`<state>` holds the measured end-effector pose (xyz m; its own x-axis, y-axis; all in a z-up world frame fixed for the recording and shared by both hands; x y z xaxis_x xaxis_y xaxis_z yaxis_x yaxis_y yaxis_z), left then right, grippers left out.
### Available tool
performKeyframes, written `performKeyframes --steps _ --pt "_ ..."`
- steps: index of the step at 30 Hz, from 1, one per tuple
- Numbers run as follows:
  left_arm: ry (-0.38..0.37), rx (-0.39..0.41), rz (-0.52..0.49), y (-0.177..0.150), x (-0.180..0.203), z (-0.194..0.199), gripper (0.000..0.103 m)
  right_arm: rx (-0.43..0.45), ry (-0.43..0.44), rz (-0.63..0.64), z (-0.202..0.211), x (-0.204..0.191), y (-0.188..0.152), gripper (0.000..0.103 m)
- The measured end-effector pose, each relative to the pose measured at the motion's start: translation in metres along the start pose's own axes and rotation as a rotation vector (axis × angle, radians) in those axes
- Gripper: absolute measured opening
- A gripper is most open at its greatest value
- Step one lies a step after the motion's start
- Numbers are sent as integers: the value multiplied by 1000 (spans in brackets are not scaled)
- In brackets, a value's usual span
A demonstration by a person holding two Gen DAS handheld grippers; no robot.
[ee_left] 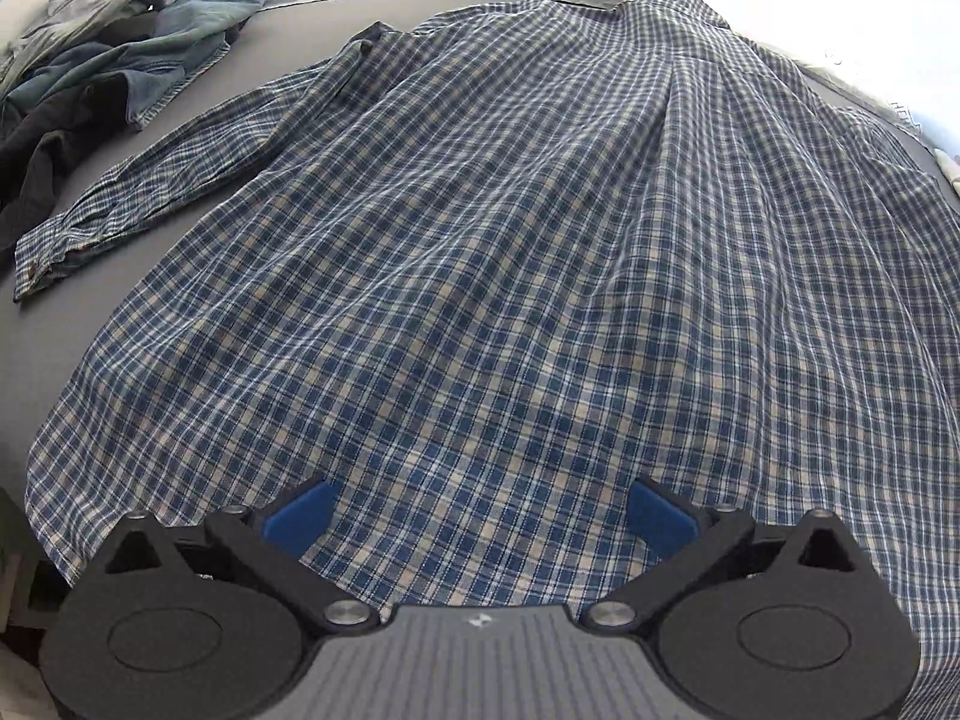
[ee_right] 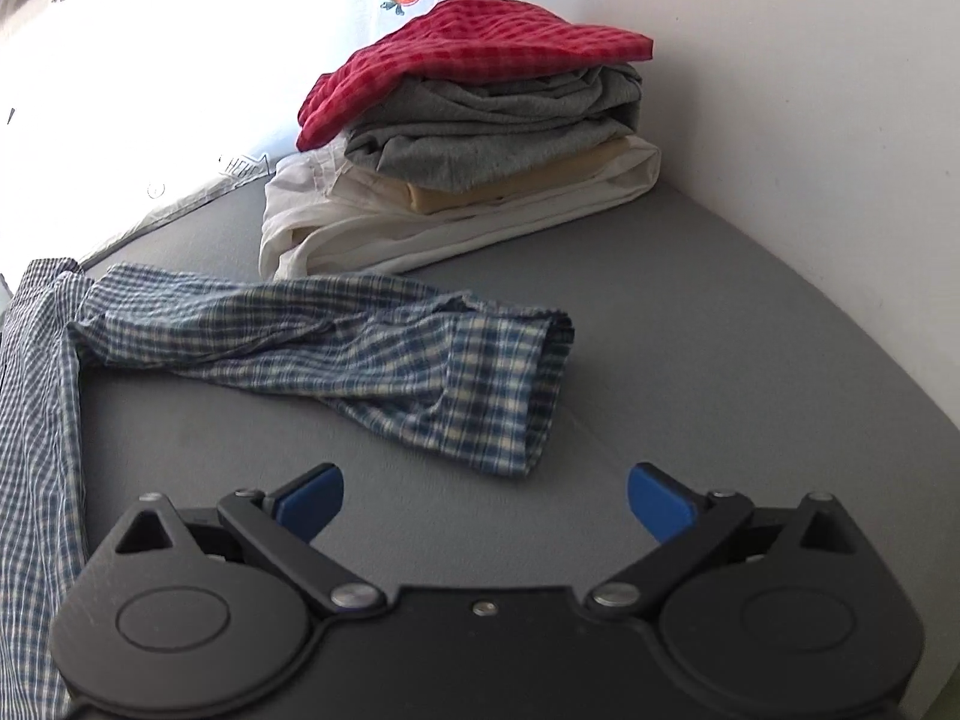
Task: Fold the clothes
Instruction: 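Release the hem with both grippers, leaving the shirt flat, then grasp the buttoned sleeve cuff with the right gripper, lay it straight, release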
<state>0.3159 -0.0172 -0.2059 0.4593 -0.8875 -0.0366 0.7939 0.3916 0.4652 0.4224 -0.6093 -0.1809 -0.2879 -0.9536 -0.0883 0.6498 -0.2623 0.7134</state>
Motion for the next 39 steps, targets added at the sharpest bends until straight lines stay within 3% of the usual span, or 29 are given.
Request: performKeyframes --steps 4,6,9,14,16,18,19,20,21,22,24,27,32,34,36,39 --pt "21 9 18 0 4 1 103 69 -42 41 -9 2 31 99" --pt "22 5 38 0 4 1 103 69 -52 122 -17 -1 41 81" --pt "18 3 50 -1 6 1 103 42 -32 279 -32 -10 48 64" --pt "18 -10 57 1 8 0 103 4 -17 494 -57 -26 48 63" --pt "19 -16 60 2 9 0 103 -45 -20 621 -69 -33 44 58" --pt "20 -14 61 2 10 0 103 -101 -3 734 -77 -40 37 37" --pt "20 -12 62 2 11 0 103 -107 1 778 -77 -43 32 33" --pt "21 -10 62 2 12 0 103 -95 1 828 -74 -46 28 22" --pt "21 -8 63 2 13 0 103 -69 -12 878 -70 -49 24 3" --pt "22 -7 64 2 15 0 103 -30 -39 922 -66 -51 20 1" --pt "23 -6 66 2 16 0 103 62 -97 976 -53 -52 16 0" --pt "24 -3 68 2 17 0 103 143 -137 926 -35 -46 26 0" --pt "24 6 68 3 16 -2 103 55 -43 815 -37 -33 34 4" --pt "22 3 66 3 16 -3 103 33 -44 856 -43 -37 27 13" --pt "21 4 64 3 16 -3 103 14 -44 889 -50 -40 22 32" --pt "20 10 64 3 16 -3 103 2 -37 908 -59 -40 23 37"
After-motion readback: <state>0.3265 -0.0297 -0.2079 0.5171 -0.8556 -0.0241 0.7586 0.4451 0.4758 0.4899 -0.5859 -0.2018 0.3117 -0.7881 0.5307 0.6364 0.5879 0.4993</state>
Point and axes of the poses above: each gripper's, at about its wrist camera, not at the fingertips, and z roughly against the way its jaws point, x to its right, y to its top, the point moved 1 cm from there along -z, roughly the way its jaws point, and after that the axes turned 1 degree about x, right-handed, at the moved point
